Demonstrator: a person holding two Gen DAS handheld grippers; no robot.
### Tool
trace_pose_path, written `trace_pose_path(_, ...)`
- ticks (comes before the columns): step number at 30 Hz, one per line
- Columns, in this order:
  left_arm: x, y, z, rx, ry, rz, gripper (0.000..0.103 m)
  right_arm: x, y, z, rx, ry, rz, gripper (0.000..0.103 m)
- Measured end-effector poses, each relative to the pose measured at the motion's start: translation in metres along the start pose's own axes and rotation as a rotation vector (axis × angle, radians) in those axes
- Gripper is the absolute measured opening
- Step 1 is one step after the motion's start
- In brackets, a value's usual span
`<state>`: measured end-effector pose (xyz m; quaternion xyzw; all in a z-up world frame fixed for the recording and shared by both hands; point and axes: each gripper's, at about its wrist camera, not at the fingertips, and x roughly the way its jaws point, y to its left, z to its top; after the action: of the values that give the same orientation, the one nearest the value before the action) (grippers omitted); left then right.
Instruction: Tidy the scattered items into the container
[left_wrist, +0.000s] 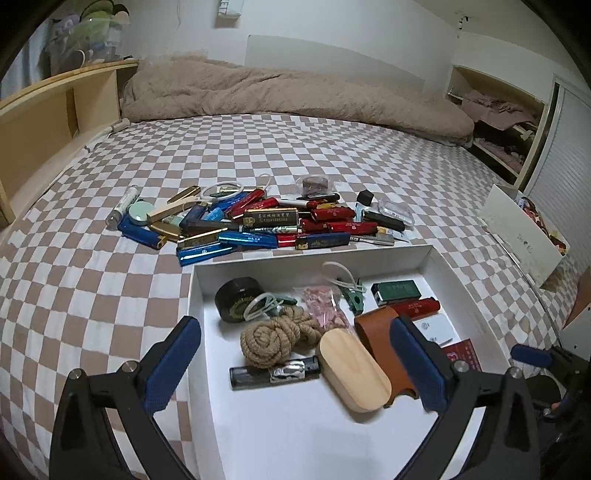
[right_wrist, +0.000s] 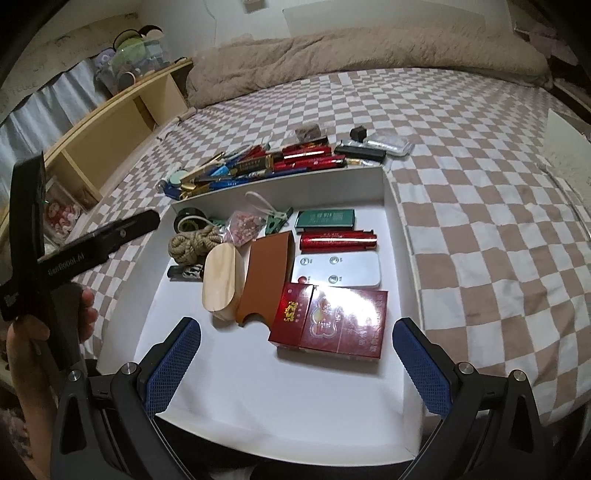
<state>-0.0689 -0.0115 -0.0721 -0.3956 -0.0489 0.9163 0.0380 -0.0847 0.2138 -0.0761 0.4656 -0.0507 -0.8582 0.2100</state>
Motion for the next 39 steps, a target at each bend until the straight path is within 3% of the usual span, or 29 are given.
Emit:
trace_pose_path(11,-0.023,0.0,-0.009,-0.031,-0.022,0.0,0.103,-0.022,0.005,0.003,-0.031,-0.045,0.001,0.103)
trace_pose_path(28,-0.104,-0.004,0.011,-0.019,-0.196,0.006,0.103,-0.089,0.023,0.021,-0.1,-0.221,0.006,0.103)
trace_pose_path(39,-0.123,-0.009,0.025,0.002,-0.244,0.029,0.103,-0.1,0.017,0.04,-0.106,-0.281,-0.051,0.103)
